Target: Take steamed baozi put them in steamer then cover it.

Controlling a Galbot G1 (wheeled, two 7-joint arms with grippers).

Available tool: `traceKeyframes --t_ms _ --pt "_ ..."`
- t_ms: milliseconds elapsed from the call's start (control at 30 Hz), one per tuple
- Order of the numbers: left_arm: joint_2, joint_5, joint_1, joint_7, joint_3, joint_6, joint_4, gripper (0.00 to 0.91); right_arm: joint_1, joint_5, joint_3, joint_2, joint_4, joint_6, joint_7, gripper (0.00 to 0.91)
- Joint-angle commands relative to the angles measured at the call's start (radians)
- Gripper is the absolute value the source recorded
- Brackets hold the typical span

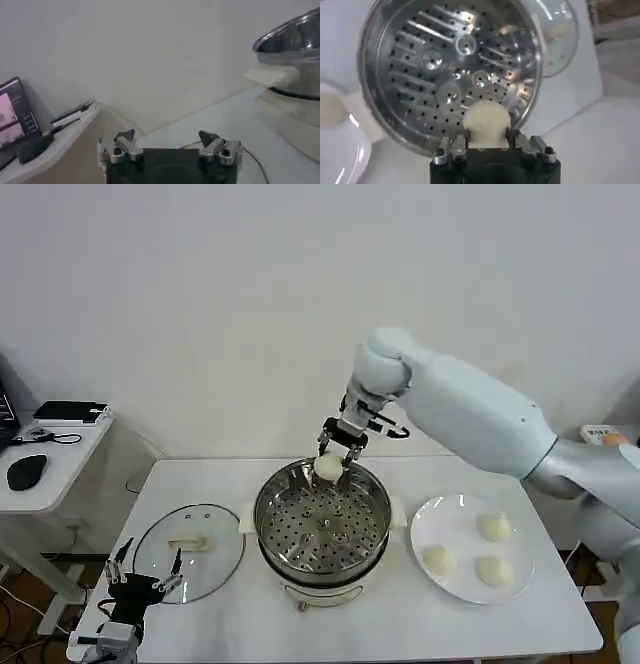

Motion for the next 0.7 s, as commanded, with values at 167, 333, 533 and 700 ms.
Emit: traceKeyframes --t_ms 167,333,533,700 --pt "0.001 0.001 0.014 0.001 -0.004 0.004 -0.015 0.907 -0.043 -0.183 -0.008 0.032 0.010 0.079 0.015 0.514" --pt "0.000 0.001 0.022 0.001 -0.005 0.006 -0.020 0.907 -0.081 -0.172 -0.006 0.047 0.005 0.065 0.015 0.524" --pt "-0.003 0.002 0.014 0.001 -0.005 0.009 -0.005 0.907 -0.116 -0.184 0.005 0.080 -0.045 0.073 0.045 0.524" --pt "-0.006 0.001 0.009 0.001 0.003 0.009 0.004 0.907 -0.139 -0.204 0.002 0.084 -0.039 0.064 0.078 0.524"
